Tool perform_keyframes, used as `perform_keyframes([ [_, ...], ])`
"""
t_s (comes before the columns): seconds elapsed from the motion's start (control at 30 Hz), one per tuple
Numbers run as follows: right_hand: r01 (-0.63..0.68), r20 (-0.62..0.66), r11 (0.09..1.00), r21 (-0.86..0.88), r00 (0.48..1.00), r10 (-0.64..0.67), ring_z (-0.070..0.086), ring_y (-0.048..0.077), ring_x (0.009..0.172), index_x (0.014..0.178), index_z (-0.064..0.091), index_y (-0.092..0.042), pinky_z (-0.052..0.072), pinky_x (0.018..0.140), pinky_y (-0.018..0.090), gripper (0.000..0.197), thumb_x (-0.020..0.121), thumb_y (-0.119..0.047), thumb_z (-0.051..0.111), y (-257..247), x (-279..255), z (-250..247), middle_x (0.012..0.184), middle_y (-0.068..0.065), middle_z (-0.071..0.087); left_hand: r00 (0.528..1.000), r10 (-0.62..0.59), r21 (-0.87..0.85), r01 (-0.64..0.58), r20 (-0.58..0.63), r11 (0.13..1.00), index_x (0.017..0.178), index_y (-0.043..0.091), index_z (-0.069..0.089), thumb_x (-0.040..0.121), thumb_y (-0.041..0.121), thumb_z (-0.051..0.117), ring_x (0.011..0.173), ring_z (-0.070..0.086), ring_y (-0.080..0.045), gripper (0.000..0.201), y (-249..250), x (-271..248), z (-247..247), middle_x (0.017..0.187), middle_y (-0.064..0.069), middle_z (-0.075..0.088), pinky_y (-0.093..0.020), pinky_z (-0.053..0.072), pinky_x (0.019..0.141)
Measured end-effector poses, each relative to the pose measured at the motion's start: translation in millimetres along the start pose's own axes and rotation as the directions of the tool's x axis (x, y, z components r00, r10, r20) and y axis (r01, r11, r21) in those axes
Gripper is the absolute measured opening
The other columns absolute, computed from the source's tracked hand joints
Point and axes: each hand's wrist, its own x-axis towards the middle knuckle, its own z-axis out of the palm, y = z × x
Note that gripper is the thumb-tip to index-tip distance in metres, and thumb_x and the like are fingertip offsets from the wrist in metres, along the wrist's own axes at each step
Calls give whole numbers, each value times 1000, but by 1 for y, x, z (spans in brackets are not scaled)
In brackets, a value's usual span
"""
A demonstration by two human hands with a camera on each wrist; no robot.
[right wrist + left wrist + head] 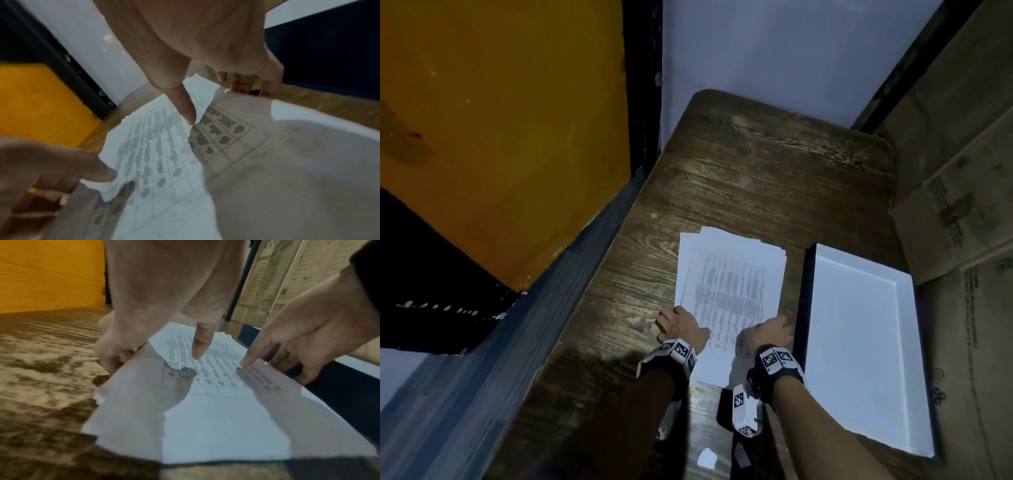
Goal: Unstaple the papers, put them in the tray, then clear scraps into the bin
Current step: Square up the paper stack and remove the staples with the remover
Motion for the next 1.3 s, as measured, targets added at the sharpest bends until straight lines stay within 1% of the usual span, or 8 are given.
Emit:
perform_keyframes([
  [0.27,-103,285,961,255,958,27,58,25,54,71,56,0,51,56,30,22,76,-7,76,8,4,2,60,13,58,985,-91,-264,128,149,956,136,-5,37,72,26,67,116,55,-35,78,-2,14,-18,139,-21,38,-32,50,84],
  [0.37,-115,364,971,211,931,32,64,36,83,82,56,0,56,80,44,25,78,-16,75,12,0,-14,80,18,60,976,7,-346,70,218,936,87,1,56,69,9,63,77,59,-27,21,-14,26,-32,91,-13,61,-28,45,65],
  [0.5,-45,382,982,185,924,-30,55,17,41,73,53,-2,50,47,26,29,72,-11,80,21,2,-23,50,6,58,944,111,-386,19,312,922,70,6,55,67,-3,60,68,52,-23,11,-22,18,-58,73,-7,54,-30,40,60],
  [0.6,61,332,943,327,927,-175,67,26,61,97,64,1,59,67,45,39,65,-6,84,29,-7,-21,78,18,73,932,292,-525,-142,215,839,88,18,66,66,-9,58,81,61,-25,36,-24,-6,-77,82,-3,66,-30,50,69],
  [0.8,264,219,661,702,804,-553,71,21,98,112,63,-16,54,86,42,50,67,-2,81,36,-74,-54,109,2,73,833,553,-755,-355,12,552,130,30,53,76,-21,52,111,67,-24,74,-61,-56,-113,120,-4,69,-49,55,89],
  [1.0,579,-115,410,705,664,-739,64,-16,85,97,63,-24,50,79,6,33,81,5,67,9,-178,-83,81,-38,67,831,408,-664,-550,-377,507,101,40,56,84,-12,52,105,66,-12,55,-108,-129,-131,110,3,69,-37,56,92],
  [1.2,586,-145,313,748,604,-784,65,-13,82,103,64,-7,46,70,1,26,81,8,65,26,-242,-61,79,-30,71,836,256,-703,-546,-484,456,96,29,50,80,-11,61,93,67,-4,45,-164,-177,-138,100,2,64,-35,57,90],
  [1.3,571,-68,349,743,583,-810,69,1,90,104,62,-17,51,71,10,38,77,10,68,42,-248,-46,90,-15,75,839,271,-680,-542,-472,494,125,24,42,74,1,72,117,57,0,63,-191,-181,-142,126,3,57,-32,49,102],
])
